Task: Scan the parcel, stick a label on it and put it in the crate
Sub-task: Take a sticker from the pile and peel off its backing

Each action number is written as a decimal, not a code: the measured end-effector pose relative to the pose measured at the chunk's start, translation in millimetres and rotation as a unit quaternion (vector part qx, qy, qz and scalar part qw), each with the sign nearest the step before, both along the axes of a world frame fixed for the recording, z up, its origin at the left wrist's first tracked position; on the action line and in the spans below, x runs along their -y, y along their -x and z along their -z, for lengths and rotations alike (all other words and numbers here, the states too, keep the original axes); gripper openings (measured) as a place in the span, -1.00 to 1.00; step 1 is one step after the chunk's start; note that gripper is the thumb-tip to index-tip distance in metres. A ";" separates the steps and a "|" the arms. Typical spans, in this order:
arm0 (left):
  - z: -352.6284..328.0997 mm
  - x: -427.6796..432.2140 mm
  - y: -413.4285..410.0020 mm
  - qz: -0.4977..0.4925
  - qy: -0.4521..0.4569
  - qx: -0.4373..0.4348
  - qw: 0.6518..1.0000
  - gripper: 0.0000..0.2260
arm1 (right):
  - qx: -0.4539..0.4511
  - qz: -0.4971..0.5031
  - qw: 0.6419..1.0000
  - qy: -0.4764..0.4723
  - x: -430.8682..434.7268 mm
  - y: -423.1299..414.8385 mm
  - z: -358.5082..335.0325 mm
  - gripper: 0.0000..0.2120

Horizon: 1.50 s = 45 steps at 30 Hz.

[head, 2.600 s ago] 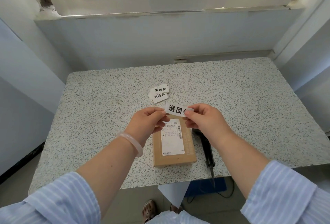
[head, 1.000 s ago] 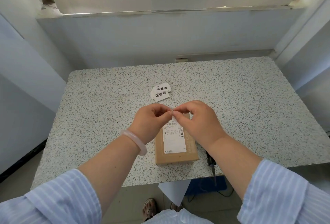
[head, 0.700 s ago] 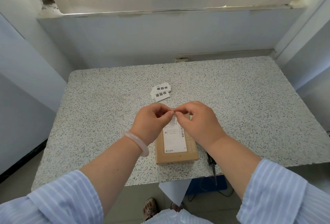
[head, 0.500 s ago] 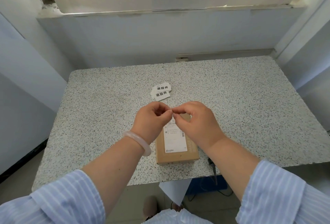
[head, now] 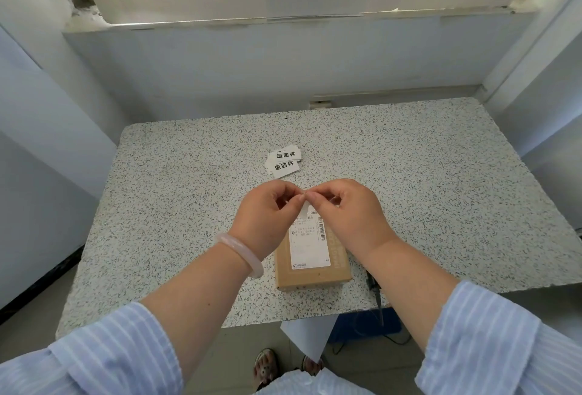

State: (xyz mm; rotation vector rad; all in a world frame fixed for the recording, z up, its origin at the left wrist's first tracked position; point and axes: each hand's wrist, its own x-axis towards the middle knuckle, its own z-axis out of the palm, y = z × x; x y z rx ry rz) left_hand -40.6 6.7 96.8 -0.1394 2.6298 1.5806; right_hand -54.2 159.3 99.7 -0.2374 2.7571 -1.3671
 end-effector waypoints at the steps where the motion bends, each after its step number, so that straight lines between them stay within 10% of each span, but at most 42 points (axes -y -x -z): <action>1: -0.6 -0.2 -0.4 0.000 0.003 -0.004 1.000 -0.90 | 0.000 0.002 1.000 0.000 0.0 0.2 0.8 -0.85; 20: -7.6 -0.5 -5.6 -0.062 -0.145 0.046 0.986 -0.97 | -0.107 -0.020 0.994 0.013 5.4 -9.5 7.7 -0.85; 33: -13.1 -3.1 -9.4 -0.002 0.028 -0.030 0.999 -0.80 | 0.103 0.049 0.978 0.173 5.9 -7.4 -2.5 -0.88; 45: -10.6 -3.8 -12.1 -0.013 -0.008 -0.020 1.000 -0.85 | 0.003 0.051 0.997 0.054 12.1 -12.3 1.0 -0.87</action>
